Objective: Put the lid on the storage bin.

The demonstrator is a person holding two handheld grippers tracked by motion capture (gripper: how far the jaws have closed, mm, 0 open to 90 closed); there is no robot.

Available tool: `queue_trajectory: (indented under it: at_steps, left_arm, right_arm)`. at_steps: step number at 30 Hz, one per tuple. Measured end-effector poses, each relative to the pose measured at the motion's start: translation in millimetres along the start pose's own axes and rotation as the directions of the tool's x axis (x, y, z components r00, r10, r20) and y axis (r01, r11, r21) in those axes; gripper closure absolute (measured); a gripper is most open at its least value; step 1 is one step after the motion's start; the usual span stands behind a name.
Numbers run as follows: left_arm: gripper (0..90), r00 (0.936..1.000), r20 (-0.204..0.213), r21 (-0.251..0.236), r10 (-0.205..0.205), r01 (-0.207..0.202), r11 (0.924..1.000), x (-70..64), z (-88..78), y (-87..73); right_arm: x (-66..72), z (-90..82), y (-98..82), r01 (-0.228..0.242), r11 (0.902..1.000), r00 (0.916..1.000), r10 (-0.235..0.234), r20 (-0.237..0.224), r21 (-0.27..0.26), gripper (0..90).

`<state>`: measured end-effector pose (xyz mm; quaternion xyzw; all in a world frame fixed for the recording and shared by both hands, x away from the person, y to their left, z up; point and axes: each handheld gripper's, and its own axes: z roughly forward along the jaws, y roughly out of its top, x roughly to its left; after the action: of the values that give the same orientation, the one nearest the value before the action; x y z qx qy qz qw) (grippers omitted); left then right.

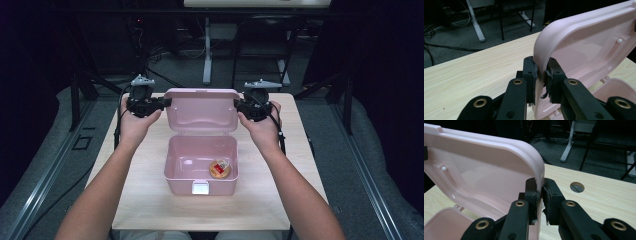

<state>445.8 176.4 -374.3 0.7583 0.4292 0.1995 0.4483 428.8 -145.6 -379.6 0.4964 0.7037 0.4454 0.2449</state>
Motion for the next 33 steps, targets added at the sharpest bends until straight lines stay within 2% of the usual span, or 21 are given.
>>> queue_trajectory:
  at_steps: [10,18,33]
  left_arm:
    - [79.4,0.9998,0.015,0.012,0.017,-0.017,0.9998,-5.0,-9.6,-0.2]
    - [78.7,0.9994,0.028,0.001,0.021,-0.021,0.9998,-6.4,-14.8,-3.4]
    - [77.7,0.9989,0.036,0.0,0.031,-0.031,0.9995,-8.8,-19.9,-5.9]
  right_arm:
    - [3.7,-8.7,0.1,0.03,0.9994,0.9995,-0.03,-0.007,0.019,81.1]
    - [4.4,-12.6,-2.2,0.025,0.9993,0.9993,-0.025,-0.029,0.028,79.1]
    - [7.0,-17.0,-5.5,0.04,0.9986,0.9984,-0.039,-0.042,0.035,76.6]
